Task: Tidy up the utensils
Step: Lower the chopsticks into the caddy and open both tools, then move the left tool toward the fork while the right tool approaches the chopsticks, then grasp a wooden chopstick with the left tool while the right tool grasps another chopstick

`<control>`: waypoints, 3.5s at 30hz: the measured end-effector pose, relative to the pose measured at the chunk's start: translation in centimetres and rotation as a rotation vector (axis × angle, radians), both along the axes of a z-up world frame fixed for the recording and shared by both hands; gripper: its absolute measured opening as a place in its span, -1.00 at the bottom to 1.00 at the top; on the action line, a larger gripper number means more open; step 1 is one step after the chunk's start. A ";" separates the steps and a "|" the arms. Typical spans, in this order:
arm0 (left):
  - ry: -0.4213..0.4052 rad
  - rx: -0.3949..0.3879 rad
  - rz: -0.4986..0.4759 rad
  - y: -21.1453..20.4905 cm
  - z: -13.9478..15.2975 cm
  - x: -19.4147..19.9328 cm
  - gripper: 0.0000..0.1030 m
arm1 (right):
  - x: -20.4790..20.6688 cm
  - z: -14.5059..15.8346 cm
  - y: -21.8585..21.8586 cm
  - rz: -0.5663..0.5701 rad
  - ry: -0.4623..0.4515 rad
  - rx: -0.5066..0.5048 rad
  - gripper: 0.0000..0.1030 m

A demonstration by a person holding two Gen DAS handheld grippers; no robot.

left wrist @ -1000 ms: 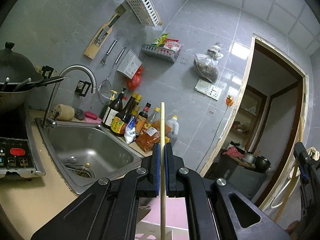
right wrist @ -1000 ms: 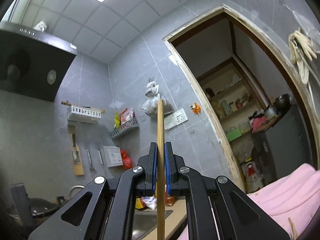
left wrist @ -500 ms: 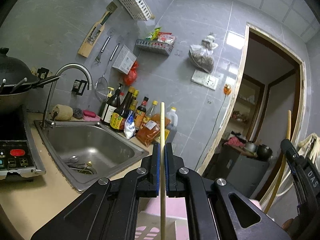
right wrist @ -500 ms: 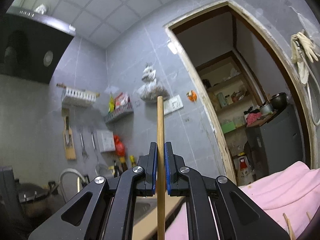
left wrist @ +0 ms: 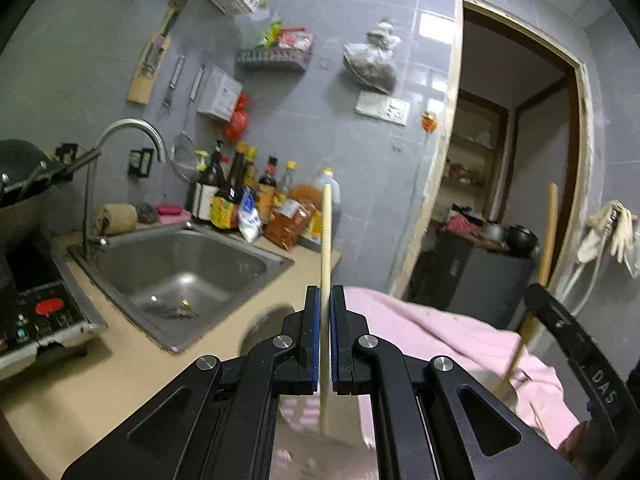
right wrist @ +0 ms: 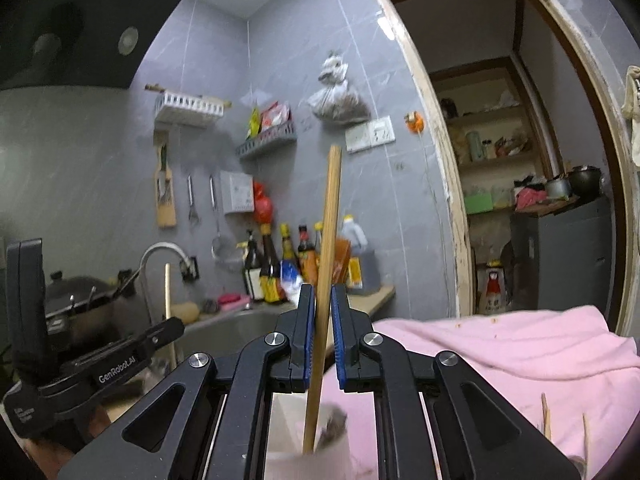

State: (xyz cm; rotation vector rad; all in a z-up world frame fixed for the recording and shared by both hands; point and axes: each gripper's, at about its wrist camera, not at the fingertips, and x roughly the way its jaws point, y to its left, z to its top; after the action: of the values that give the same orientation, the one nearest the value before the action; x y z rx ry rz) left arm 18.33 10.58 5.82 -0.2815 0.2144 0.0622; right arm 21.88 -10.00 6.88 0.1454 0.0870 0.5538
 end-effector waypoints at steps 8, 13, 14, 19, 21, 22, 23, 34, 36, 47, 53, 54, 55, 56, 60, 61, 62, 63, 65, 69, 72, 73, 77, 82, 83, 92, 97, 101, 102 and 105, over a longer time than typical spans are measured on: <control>0.023 0.000 -0.059 0.0 0.2 -0.4 -0.86 | -0.5 -0.8 -0.4 0.026 0.057 -0.030 -0.67; 0.026 -0.004 -0.088 0.1 0.5 -1.0 -0.52 | -1.4 -0.7 -1.0 0.029 0.052 -0.031 -0.51; 0.021 -0.001 -0.093 0.0 0.7 -1.2 -0.45 | -1.6 -0.6 -1.1 0.027 0.048 -0.033 -0.48; -0.014 0.054 -0.105 -1.3 1.7 -2.6 -0.11 | -2.9 -0.1 -2.8 -0.001 0.024 -0.035 -0.07; -0.023 0.075 -0.113 -2.0 2.1 -3.0 0.12 | -3.5 0.2 -3.8 -0.022 0.013 -0.037 0.05; -0.033 0.087 -0.114 -2.5 2.3 -3.3 0.26 | -3.8 0.3 -4.4 -0.037 0.008 -0.042 0.18; -0.045 0.100 -0.115 -3.0 2.4 -3.6 0.33 | -4.0 0.5 -4.9 -0.050 0.003 -0.046 0.38; -0.084 0.227 -0.258 -9.6 2.7 -5.3 0.86 | -8.0 1.4 -11.9 -0.233 -0.063 -0.141 1.00; -0.062 0.239 -0.306 -10.8 2.4 -5.2 0.87 | -8.4 1.3 -13.3 -0.259 -0.051 -0.155 1.00; 0.183 0.392 -0.490 -19.1 -2.7 -2.7 0.87 | -7.8 -1.9 -19.7 -0.342 0.133 -0.215 1.00; 0.316 0.427 -0.526 -21.8 -5.1 0.1 0.86 | -5.0 -4.5 -21.4 -0.349 0.325 -0.245 0.97; 0.331 0.429 -0.531 -22.1 -5.4 0.6 0.86 | -4.3 -5.0 -21.7 -0.345 0.361 -0.247 0.94; 0.348 0.433 -0.536 -22.4 -5.8 1.1 0.86 | -3.8 -5.4 -21.8 -0.340 0.387 -0.246 0.87; 0.364 0.439 -0.541 -22.7 -6.0 1.5 0.85 | -3.1 -6.0 -22.0 -0.333 0.420 -0.243 0.79; 0.445 0.438 -0.569 -23.6 -7.4 3.8 0.59 | -0.5 -7.7 -22.3 -0.298 0.532 -0.245 0.39; 0.461 0.434 -0.572 -23.7 -7.5 4.3 0.51 | 0.0 -8.0 -22.4 -0.286 0.559 -0.234 0.29; 0.482 0.423 -0.577 -23.8 -7.8 5.0 0.47 | 0.7 -8.3 -22.7 -0.269 0.590 -0.217 0.20; 0.498 0.411 -0.582 -23.8 -7.9 5.5 0.38 | 1.2 -8.6 -22.8 -0.257 0.611 -0.209 0.16; 0.537 0.382 -0.595 -24.0 -8.3 6.8 0.21 | 2.3 -8.8 -22.9 -0.235 0.646 -0.204 -0.05; 0.617 0.331 -0.605 -24.4 -9.1 9.5 -0.25 | 4.3 -9.3 -22.2 -0.186 0.705 -0.214 -0.27; 0.680 0.280 -0.605 -24.3 -9.7 11.0 -0.40 | 5.7 -9.7 -21.6 -0.164 0.741 -0.222 -0.44; 0.693 0.267 -0.602 -24.3 -9.8 11.4 -0.42 | 6.1 -9.8 -21.4 -0.160 0.753 -0.229 -0.44; 0.717 0.242 -0.591 -23.9 -9.8 12.5 -0.52 | 7.5 -10.2 -20.8 -0.149 0.791 -0.256 -0.46; 0.738 0.235 -0.610 -23.8 -9.8 13.2 -0.54 | 9.1 -10.6 -20.0 -0.150 0.827 -0.303 -0.46; 0.740 0.239 -0.613 -24.0 -9.9 13.2 -0.54 | 9.4 -10.7 -19.7 -0.154 0.834 -0.320 -0.46; 0.768 0.283 -0.611 -24.7 -10.0 13.9 -0.82 | 10.9 -10.8 -18.8 -0.161 0.861 -0.429 -0.58; 0.801 0.206 -0.616 -24.3 -10.0 14.1 -0.95 | 11.1 -10.7 -20.2 -0.186 0.905 -0.349 -0.86; 0.796 0.171 -0.625 -23.9 -9.7 13.4 -0.95 | 10.6 -10.6 -20.8 -0.181 0.918 -0.283 -0.93; 0.789 0.167 -0.623 -23.7 -9.6 13.0 -0.95 | 10.4 -10.5 -20.9 -0.176 0.917 -0.265 -0.94; 0.744 0.157 -0.630 -23.3 -8.8 11.6 -0.95 | 9.1 -9.8 -21.3 -0.163 0.886 -0.207 -0.95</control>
State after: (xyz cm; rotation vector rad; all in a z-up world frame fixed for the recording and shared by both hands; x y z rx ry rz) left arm 29.95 -12.76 -2.96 -0.0119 1.0226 -0.4476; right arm 30.99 -31.26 -2.88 0.1851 0.9830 0.2803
